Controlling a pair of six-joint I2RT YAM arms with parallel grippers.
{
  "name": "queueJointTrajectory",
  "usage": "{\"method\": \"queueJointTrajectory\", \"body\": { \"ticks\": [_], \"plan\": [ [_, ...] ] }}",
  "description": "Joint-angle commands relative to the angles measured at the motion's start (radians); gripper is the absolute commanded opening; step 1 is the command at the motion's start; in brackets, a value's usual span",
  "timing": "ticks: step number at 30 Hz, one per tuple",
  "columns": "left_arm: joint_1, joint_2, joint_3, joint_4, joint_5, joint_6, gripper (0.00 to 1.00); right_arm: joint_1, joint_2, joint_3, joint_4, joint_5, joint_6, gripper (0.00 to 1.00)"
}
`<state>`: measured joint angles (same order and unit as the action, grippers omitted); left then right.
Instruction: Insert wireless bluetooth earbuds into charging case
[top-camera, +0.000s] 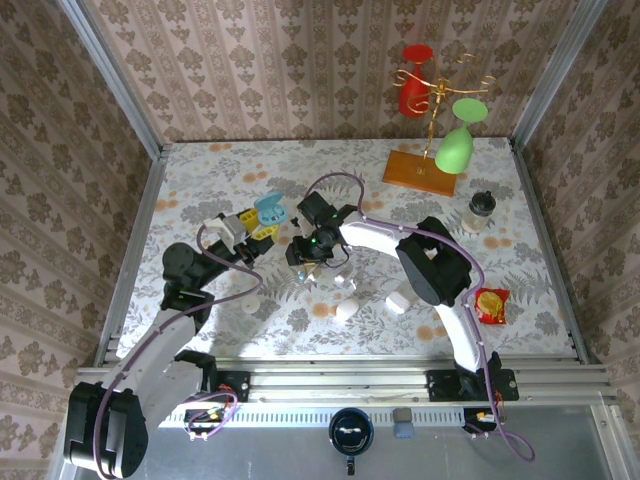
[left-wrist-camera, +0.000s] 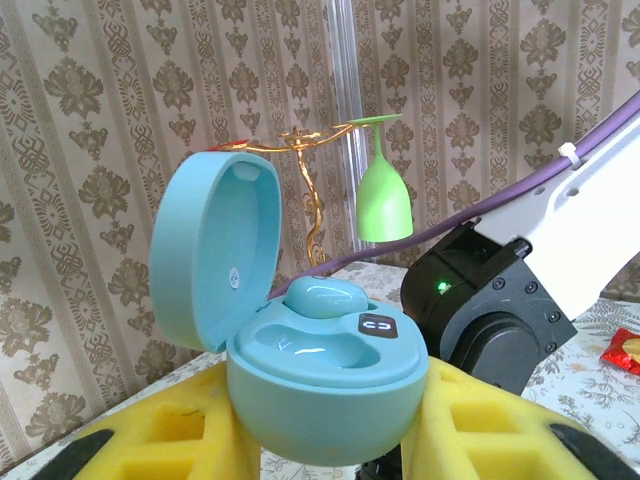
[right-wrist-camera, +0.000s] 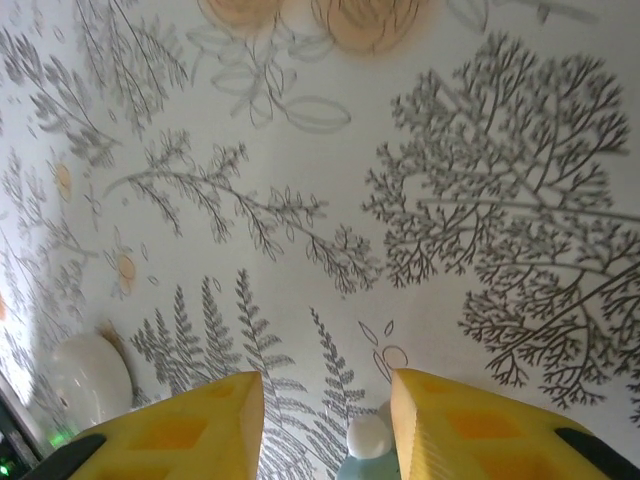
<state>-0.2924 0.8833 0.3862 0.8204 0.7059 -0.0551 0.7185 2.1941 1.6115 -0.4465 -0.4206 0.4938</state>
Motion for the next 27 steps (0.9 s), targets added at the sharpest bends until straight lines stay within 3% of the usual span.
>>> {"method": "queueJointTrajectory", "body": {
  "ticks": [1,8,18,27],
  "plan": [
    [0.007,-0.010,-0.004,0.014,0.000,0.024,0.24,0.012,0.036,0.036,-0.081,-0.027,-0.071,0.39],
    [0.006,-0.008,-0.015,0.026,-0.002,0.028,0.24,0.016,0.053,0.056,-0.156,-0.008,-0.132,0.31],
    [0.004,-0.001,-0.015,0.040,0.005,0.021,0.24,0.017,0.040,0.057,-0.173,0.030,-0.130,0.12],
    [0.001,-0.001,-0.023,0.041,-0.006,0.020,0.24,-0.047,-0.070,-0.047,-0.056,0.086,-0.033,0.11]
  ]
}}
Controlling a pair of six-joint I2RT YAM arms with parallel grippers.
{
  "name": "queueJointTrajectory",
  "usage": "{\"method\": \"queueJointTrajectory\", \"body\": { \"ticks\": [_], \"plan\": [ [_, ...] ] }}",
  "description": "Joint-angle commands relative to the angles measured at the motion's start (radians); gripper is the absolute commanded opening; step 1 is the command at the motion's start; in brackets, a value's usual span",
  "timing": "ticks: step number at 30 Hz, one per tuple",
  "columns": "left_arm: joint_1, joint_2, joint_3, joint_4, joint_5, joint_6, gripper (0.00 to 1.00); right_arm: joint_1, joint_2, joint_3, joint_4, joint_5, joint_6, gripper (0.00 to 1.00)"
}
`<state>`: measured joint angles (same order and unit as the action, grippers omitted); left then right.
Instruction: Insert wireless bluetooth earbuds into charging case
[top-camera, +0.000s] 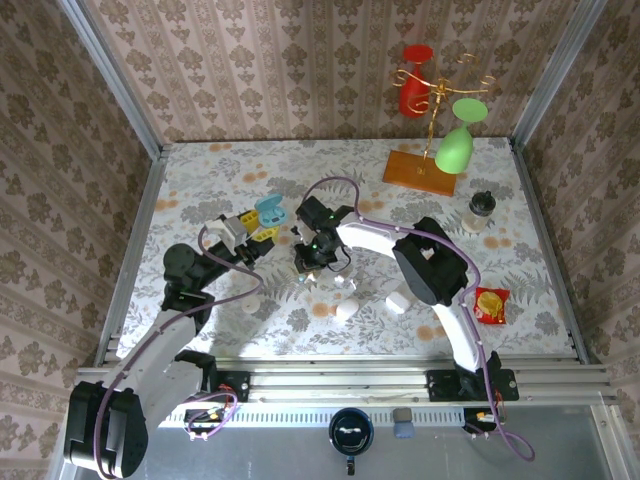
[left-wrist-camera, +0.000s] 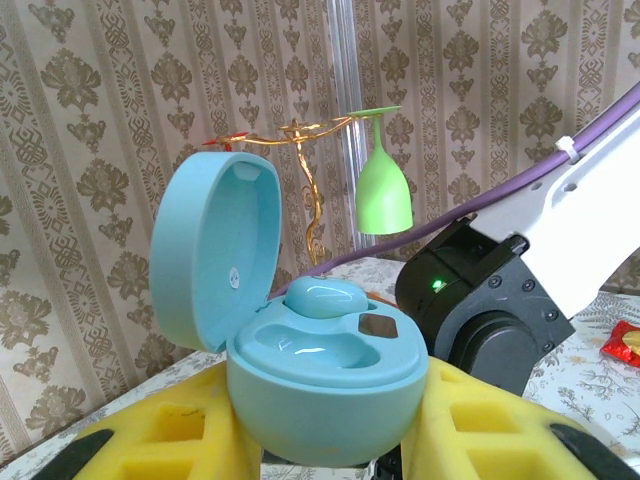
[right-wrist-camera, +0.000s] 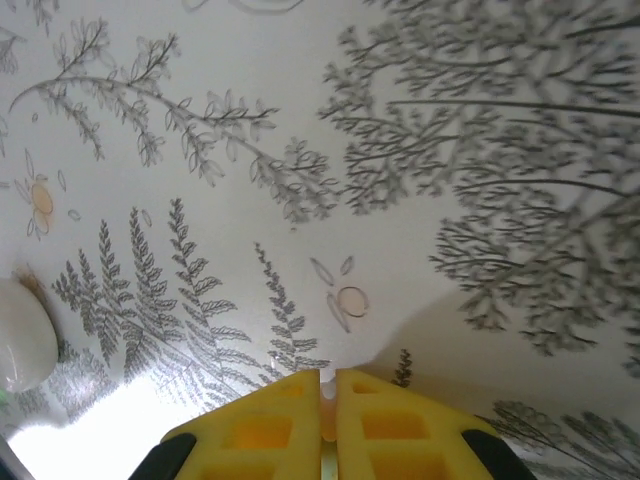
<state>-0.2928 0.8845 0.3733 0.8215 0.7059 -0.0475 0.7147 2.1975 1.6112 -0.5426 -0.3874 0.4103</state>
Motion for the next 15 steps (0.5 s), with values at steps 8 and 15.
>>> {"method": "queueJointTrajectory", "body": {
  "ticks": [8,15],
  "plan": [
    [-0.003,0.006,-0.005,0.048,-0.006,0.011,0.24,-0.202,-0.253,-0.307,0.162,0.144,0.138,0.10],
    [-0.013,-0.001,-0.017,0.050,-0.018,0.010,0.24,-0.336,-0.412,-0.529,0.211,0.256,0.199,0.10]
  ]
}}
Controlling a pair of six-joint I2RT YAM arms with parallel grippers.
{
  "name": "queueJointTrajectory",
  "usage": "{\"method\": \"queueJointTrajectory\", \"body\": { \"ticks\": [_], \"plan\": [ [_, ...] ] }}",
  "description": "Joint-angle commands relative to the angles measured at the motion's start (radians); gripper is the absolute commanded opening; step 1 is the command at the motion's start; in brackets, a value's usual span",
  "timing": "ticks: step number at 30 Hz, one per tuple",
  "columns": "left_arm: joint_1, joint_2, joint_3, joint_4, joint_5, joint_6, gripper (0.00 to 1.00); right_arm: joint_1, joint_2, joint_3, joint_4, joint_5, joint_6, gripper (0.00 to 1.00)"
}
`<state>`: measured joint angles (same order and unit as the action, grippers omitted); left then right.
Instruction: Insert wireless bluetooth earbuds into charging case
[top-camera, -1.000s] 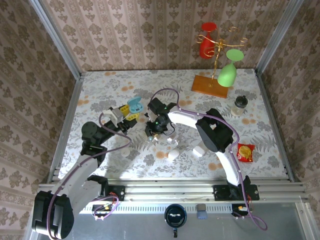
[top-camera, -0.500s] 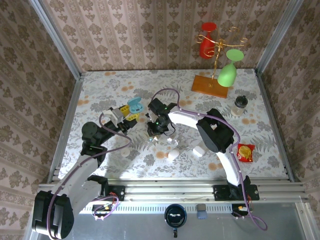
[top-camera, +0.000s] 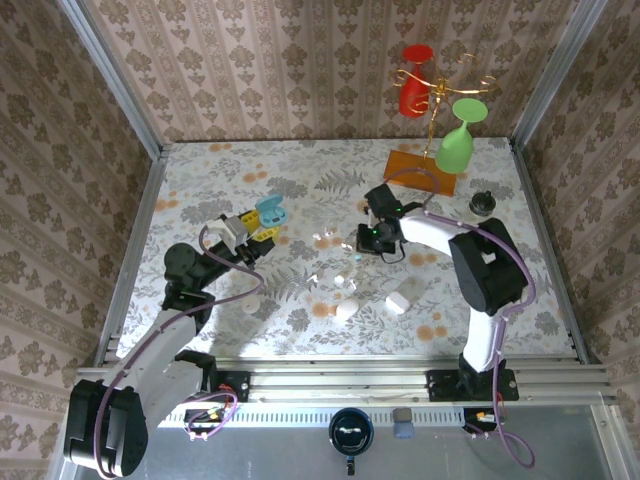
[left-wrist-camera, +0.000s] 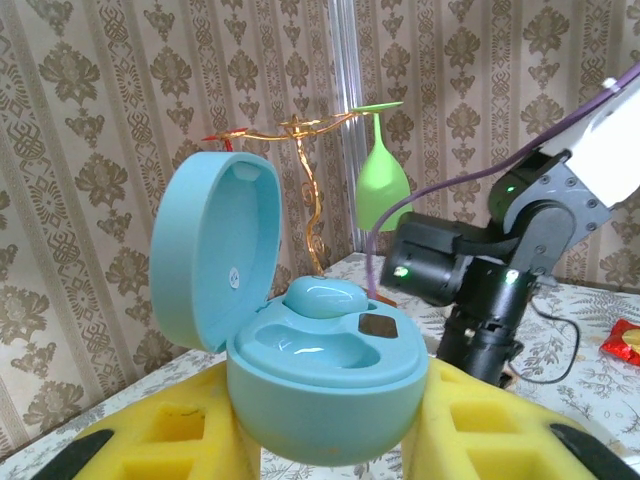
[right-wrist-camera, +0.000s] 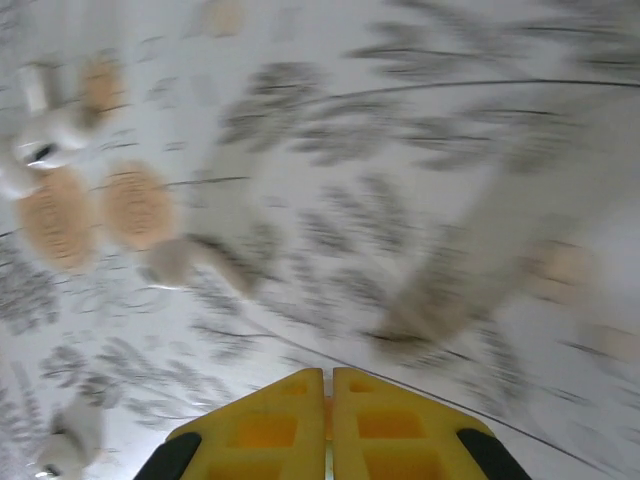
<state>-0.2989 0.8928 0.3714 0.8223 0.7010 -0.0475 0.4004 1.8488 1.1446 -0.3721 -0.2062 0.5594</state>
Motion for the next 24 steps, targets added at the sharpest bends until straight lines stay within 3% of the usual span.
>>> {"method": "queueJointTrajectory", "body": {
  "ticks": [1,6,11,13,24],
  "plan": [
    [-0.008,-0.009,-0.015,0.049,-0.014,0.013,0.24,-0.033,-0.076,-0.088,0.048,0.085,0.056,0.09],
    [-0.010,0.006,-0.009,0.057,-0.006,0.017,0.24,-0.038,-0.100,-0.142,0.042,0.105,0.069,0.12],
    [-0.011,0.015,-0.005,0.063,0.007,0.019,0.24,-0.036,-0.128,-0.196,0.091,0.078,0.105,0.35],
    [-0.010,0.020,-0.002,0.065,0.005,0.019,0.24,-0.035,-0.141,-0.217,0.111,0.066,0.117,0.39],
    [-0.013,0.060,-0.009,0.119,0.023,-0.006,0.24,0.008,-0.181,-0.233,0.140,-0.019,0.142,0.44]
  ]
}}
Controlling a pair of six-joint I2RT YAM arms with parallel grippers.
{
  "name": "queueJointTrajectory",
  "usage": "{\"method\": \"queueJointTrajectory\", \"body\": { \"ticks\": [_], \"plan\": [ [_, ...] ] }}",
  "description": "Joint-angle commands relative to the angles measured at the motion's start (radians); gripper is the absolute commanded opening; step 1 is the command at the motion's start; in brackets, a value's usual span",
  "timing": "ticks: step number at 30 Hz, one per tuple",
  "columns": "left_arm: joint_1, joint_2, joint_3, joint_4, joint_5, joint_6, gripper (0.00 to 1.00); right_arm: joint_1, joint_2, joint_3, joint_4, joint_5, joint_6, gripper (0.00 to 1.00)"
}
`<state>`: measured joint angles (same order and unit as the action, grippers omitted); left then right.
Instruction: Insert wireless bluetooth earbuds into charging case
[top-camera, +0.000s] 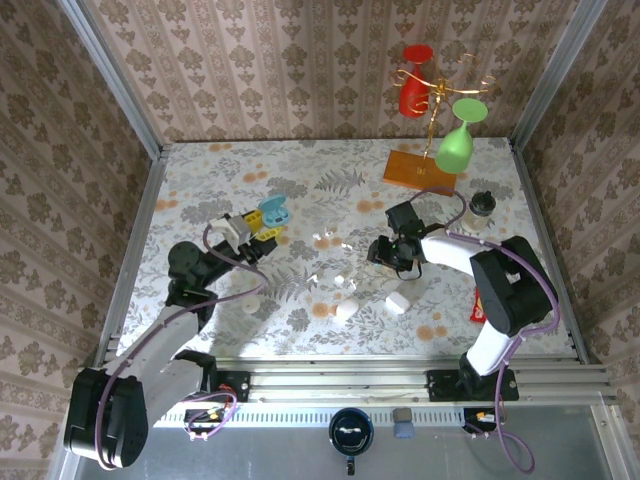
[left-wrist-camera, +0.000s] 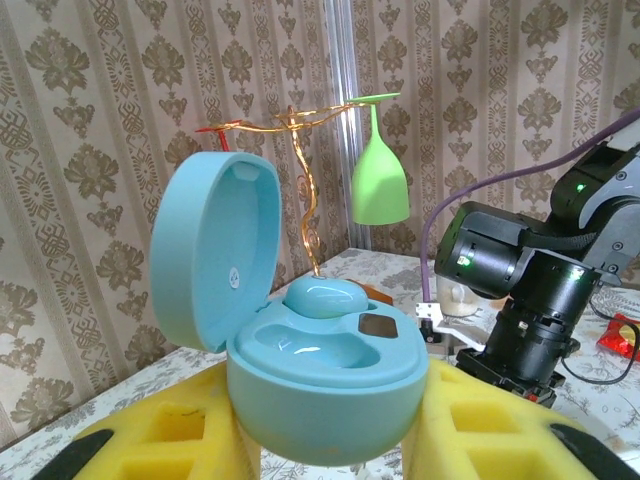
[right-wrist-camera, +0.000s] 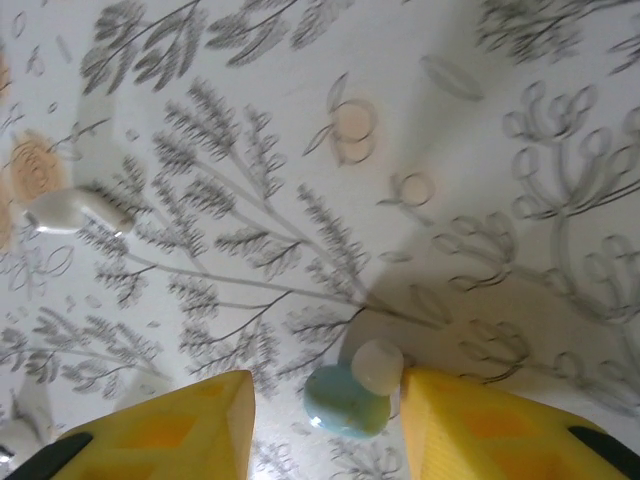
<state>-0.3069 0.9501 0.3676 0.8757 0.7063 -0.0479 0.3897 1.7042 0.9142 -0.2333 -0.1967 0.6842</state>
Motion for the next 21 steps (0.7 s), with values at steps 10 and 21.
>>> {"method": "queueJointTrajectory", "body": {
  "ticks": [10,21],
  "plan": [
    [-0.004,0.019,-0.006,0.075,0.009,-0.005,0.24,0.089,-0.035,0.052,-0.042,-0.033,0.036,0.46],
    [0.012,0.029,-0.065,0.188,-0.112,-0.042,0.24,0.156,-0.070,0.154,-0.259,0.180,-0.123,0.47]
  ]
}}
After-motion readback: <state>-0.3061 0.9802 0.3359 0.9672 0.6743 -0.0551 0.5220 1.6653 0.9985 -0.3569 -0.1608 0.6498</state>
